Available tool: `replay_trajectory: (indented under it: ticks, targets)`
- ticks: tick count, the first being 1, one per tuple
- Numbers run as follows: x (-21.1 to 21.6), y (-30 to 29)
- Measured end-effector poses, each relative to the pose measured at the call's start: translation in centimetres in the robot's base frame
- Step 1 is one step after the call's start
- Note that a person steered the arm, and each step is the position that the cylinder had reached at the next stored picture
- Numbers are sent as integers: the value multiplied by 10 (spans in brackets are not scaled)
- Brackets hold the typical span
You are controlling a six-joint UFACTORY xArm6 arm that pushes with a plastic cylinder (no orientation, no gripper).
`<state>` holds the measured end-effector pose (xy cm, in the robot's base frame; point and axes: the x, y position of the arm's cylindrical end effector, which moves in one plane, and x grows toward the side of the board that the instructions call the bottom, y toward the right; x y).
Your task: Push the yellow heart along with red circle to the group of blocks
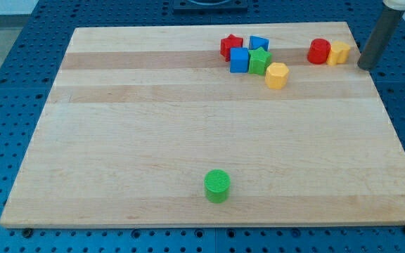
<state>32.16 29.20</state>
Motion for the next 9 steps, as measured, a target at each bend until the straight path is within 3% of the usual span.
replay_trajectory:
  ticks: [4, 9]
  targets:
    - [-33, -27]
    - [-33, -103]
